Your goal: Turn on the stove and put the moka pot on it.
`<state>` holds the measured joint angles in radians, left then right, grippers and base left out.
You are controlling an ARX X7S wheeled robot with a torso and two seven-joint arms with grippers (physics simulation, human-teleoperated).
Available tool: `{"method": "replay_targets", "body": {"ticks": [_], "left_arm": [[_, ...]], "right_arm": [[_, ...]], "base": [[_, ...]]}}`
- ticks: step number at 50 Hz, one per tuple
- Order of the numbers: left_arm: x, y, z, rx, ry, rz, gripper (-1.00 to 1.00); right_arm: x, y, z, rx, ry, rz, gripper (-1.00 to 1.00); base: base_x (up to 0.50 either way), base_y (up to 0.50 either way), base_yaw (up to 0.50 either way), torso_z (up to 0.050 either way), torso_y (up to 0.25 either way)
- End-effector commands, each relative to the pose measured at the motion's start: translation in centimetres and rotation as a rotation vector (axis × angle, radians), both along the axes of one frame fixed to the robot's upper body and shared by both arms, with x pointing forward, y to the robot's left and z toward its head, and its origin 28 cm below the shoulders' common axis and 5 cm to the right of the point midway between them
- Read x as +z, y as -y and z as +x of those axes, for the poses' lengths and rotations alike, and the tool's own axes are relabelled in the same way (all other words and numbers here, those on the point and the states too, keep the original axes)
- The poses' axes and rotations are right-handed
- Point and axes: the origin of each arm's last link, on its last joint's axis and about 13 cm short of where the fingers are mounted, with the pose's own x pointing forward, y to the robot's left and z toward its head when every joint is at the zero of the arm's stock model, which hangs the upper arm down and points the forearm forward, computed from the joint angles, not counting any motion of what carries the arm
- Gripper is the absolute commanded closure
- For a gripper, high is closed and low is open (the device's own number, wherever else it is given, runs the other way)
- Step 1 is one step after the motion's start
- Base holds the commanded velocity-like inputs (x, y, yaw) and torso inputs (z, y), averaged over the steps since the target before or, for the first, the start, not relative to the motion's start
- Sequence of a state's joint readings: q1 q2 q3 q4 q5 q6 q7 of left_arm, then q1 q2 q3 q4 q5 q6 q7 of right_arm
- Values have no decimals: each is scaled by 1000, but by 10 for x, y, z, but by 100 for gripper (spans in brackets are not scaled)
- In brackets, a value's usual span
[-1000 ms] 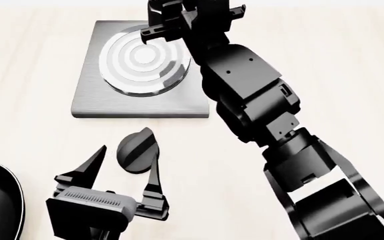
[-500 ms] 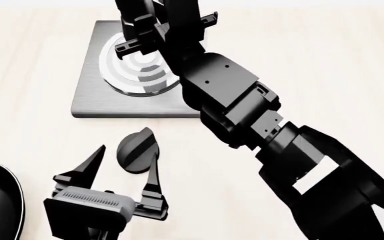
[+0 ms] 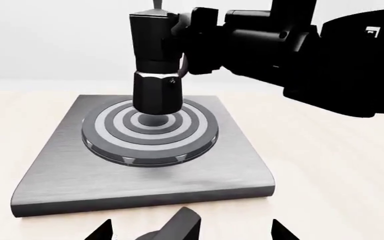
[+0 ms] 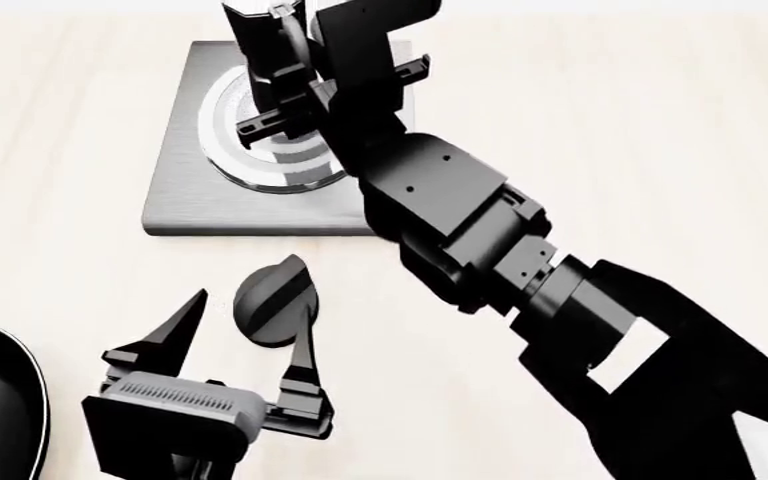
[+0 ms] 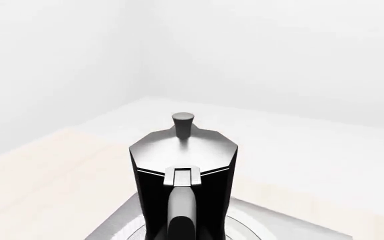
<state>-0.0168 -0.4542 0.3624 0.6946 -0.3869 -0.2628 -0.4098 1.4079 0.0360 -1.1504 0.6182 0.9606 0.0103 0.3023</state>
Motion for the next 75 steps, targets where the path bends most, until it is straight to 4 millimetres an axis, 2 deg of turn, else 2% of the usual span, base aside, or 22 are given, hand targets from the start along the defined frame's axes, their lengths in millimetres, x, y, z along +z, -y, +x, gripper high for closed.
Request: {"method": "replay_targets", "body": {"ticks": [1,23,50,51,75], "left_arm": [[3,-2,3,29,36,-13,-100],[3,-1,3,26,37,-7,-100],[3,0,2,23,38,-6,-100],[3,0,2,22,37,-6,-100],[1,1,3,17,36,-4,-100]], "right_arm": [[3,-10,-4,52,45,-8,100],[-17,-7,-1,40,8,-13,100],[-30,0,-2,28,-25,-21,100],[-31,1,-3,26,-27,-22,-100],[-42,8,-8,21,-45,-23,-100]], "base": [[0,0,0,0,0],[0,0,0,0,1],[0,0,0,0,0],[0,0,0,0,0],[0,0,0,0,0]]}}
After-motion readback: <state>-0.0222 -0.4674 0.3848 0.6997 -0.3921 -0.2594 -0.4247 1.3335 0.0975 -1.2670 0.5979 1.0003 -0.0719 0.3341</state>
